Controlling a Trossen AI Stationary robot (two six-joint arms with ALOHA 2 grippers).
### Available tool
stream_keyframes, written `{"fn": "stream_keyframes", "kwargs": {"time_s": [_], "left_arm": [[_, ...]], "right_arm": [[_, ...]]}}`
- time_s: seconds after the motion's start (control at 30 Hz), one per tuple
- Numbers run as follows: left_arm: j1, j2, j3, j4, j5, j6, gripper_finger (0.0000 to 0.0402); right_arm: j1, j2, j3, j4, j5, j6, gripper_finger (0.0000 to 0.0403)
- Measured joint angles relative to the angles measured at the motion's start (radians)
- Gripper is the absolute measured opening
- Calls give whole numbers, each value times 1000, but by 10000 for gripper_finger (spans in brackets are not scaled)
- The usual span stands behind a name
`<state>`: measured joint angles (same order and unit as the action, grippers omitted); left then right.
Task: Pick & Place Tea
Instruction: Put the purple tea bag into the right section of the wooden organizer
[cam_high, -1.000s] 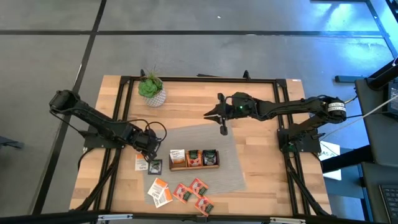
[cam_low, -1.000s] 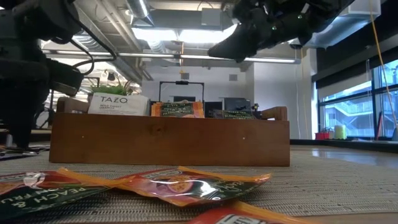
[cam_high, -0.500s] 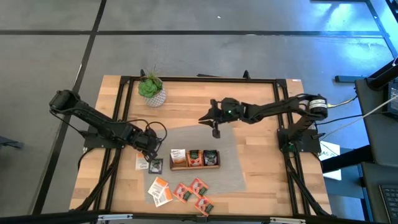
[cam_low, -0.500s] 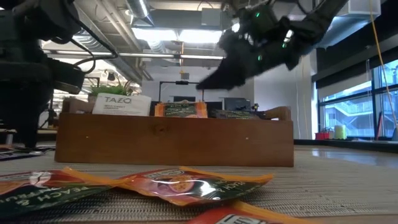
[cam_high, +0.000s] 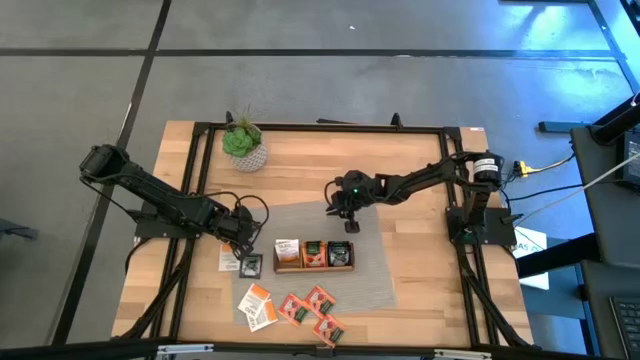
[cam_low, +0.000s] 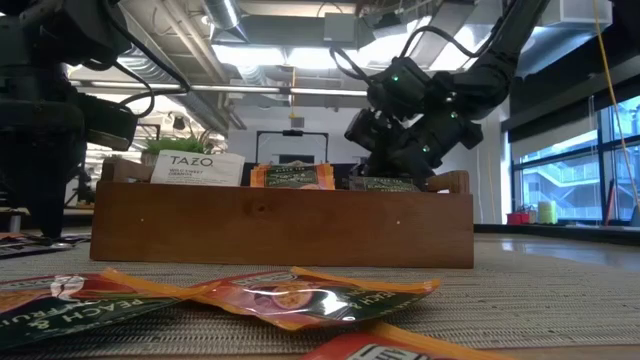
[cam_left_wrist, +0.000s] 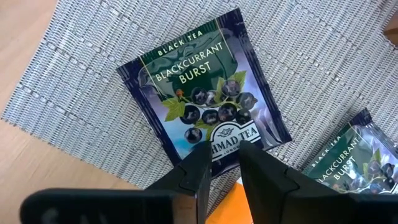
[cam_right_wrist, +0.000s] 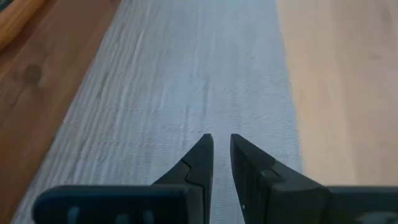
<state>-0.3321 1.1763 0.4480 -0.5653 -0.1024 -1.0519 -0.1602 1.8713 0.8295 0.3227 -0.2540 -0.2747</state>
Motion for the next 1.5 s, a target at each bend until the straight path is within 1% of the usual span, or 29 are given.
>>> {"fn": "stream_keyframes", "kwargs": {"time_s": [0.23,0.3,0.43,0.63,0.8,1.0,1.13,1.33,1.5], "left_arm": [[0,0,0,4,-8,-8,78],[0,2,-1,30,-19,-8,78],[0,2,-2,50,-33,13,81],[0,3,-2,83,-38,26,79],[0,2,-2,81,-39,37,77],[3,6,-2,82,-93,45,81],[27,38,0,110,-97,83,80],[84,103,4,203,-82,171,78],[123,116,21,242,-88,225,80]], "right_arm": [[-1,0,0,-21,-2,0,58],[0,2,0,-20,-2,0,58],[0,36,0,-14,-2,-22,58],[-1,109,9,60,-12,-19,59],[-1,112,26,56,-13,-19,59],[-1,114,55,41,-13,-22,59],[-1,114,56,41,-13,-22,59],[0,114,56,41,-13,-20,59],[0,114,56,41,-12,-18,59]]}}
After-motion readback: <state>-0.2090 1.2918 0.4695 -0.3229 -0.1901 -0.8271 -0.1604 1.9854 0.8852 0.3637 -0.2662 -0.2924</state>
